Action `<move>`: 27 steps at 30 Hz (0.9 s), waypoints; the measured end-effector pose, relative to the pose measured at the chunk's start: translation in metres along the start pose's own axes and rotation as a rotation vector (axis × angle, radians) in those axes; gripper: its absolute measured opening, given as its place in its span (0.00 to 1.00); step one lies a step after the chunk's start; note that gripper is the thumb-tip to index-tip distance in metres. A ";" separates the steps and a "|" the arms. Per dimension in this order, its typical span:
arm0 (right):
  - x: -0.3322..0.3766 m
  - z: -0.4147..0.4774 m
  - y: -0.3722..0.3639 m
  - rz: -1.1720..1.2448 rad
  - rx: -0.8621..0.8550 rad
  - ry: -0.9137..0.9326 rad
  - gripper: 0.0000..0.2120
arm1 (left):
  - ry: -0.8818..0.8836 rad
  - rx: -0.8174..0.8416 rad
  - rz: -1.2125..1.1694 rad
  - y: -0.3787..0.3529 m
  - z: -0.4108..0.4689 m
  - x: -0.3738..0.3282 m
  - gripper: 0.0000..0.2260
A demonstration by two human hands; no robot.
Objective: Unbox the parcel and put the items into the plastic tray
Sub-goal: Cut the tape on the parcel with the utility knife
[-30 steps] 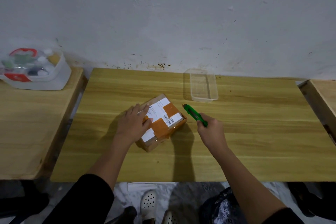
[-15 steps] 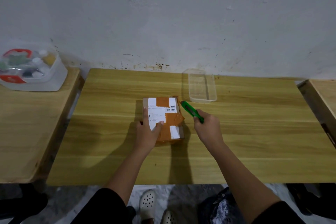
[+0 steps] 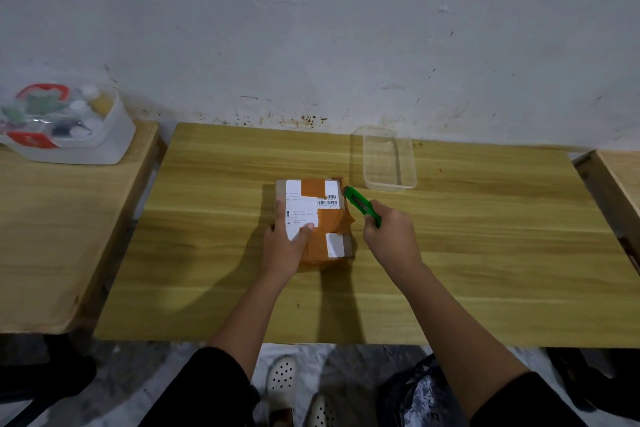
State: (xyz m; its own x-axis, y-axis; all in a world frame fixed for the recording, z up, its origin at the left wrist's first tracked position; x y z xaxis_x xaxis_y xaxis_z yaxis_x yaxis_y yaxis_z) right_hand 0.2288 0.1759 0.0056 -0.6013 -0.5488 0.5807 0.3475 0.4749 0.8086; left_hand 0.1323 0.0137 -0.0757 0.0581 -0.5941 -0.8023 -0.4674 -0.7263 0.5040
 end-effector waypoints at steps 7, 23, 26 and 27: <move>0.022 0.009 0.004 -0.173 0.094 0.040 0.10 | -0.004 -0.020 -0.021 -0.002 0.005 0.005 0.34; 0.028 -0.026 0.009 -0.227 0.230 0.068 0.07 | 0.033 -0.088 -0.039 -0.005 0.001 0.007 0.33; 0.024 -0.035 0.012 -0.235 0.240 0.072 0.11 | 0.052 -0.083 -0.038 -0.006 0.000 0.006 0.33; 0.023 -0.038 0.012 -0.236 0.238 0.072 0.11 | 0.058 -0.078 -0.042 -0.006 0.000 0.006 0.33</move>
State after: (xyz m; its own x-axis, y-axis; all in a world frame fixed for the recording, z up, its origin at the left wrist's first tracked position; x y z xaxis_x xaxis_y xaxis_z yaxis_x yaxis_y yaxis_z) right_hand 0.2469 0.1428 0.0323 -0.5901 -0.7059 0.3919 0.0222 0.4711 0.8818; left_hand 0.1357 0.0149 -0.0833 0.1284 -0.5803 -0.8042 -0.3932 -0.7743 0.4959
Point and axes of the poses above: each hand's wrist, its own z-axis towards the middle knuckle, its own y-axis out of the back of the hand, x = y × z, the point moved 6 cm from there along z, towards the middle knuckle, and after that the axes turned 1 degree about -y, right-handed, at the moved point
